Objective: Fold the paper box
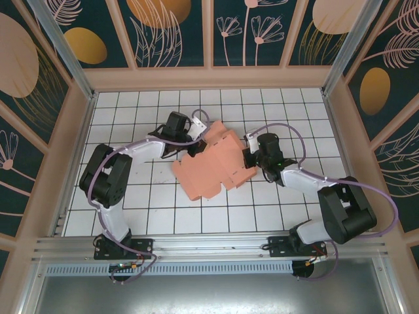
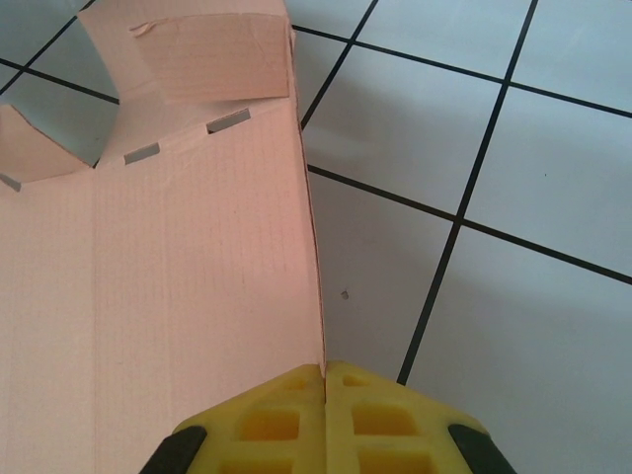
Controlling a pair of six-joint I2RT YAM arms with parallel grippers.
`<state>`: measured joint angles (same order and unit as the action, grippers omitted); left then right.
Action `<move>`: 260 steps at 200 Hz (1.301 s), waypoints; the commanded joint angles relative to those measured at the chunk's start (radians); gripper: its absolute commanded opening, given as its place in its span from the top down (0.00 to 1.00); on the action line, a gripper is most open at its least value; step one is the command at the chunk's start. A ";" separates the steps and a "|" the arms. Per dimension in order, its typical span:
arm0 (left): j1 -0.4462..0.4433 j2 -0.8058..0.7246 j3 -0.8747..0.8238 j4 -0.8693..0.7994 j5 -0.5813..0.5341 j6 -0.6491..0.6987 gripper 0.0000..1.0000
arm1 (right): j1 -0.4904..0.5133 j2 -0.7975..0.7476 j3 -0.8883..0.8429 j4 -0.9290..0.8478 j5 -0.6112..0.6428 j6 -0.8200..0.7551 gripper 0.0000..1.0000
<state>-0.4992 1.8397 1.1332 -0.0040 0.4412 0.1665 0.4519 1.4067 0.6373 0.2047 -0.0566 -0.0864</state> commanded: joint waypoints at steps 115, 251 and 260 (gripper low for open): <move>-0.199 -0.015 -0.133 0.137 -0.443 0.169 0.87 | 0.002 0.047 0.071 -0.027 0.044 0.039 1.00; -0.105 -0.094 0.019 0.081 -0.304 -0.176 0.47 | 0.001 0.054 0.076 -0.037 0.044 0.037 1.00; -0.090 -0.092 0.042 0.067 -0.307 -0.218 0.47 | 0.001 0.053 0.073 -0.034 0.044 0.038 1.00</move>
<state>-0.6315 1.7859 1.1023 0.0769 0.1123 0.1032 0.4530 1.4544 0.6872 0.1745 -0.0261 -0.0639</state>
